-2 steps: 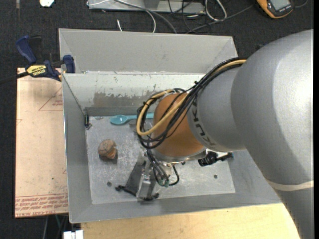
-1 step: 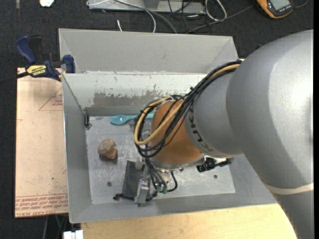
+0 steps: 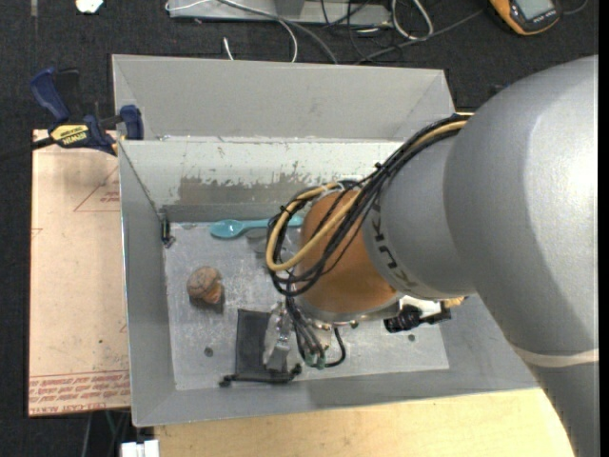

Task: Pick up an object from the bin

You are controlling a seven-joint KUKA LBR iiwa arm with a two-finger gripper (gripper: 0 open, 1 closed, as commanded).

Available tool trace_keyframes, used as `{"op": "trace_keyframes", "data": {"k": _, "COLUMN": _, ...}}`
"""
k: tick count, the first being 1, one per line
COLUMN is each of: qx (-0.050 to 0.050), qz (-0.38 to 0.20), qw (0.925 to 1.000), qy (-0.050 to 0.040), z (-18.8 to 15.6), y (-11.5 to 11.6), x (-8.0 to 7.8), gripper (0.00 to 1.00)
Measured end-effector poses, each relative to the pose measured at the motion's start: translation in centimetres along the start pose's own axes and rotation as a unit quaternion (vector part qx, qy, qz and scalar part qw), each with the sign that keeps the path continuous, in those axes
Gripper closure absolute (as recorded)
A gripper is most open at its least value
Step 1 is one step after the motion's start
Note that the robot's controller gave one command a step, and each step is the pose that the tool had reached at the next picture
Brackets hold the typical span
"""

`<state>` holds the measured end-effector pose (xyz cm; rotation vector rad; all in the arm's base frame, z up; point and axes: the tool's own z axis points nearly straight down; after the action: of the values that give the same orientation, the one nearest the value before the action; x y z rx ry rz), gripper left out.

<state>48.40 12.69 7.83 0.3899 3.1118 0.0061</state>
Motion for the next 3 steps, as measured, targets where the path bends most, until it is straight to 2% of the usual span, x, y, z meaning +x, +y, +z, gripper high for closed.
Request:
{"op": "trace_keyframes", "data": {"k": 1, "qx": 0.0, "qz": 0.0, "qw": 1.0, "qy": 0.0, "z": 0.0, "y": 0.0, "x": 0.0, "gripper": 1.0}}
{"op": "trace_keyframes", "data": {"k": 2, "qx": 0.0, "qz": 0.094, "qw": 0.9955, "qy": 0.0, "z": 0.14, "y": 0.42, "x": -0.91, "gripper": 1.0}}
{"op": "trace_keyframes", "data": {"k": 3, "qx": 0.0, "qz": 0.021, "qw": 0.9998, "qy": 0.0002, "z": -0.36, "y": 0.81, "x": -0.91, "gripper": 1.0}}
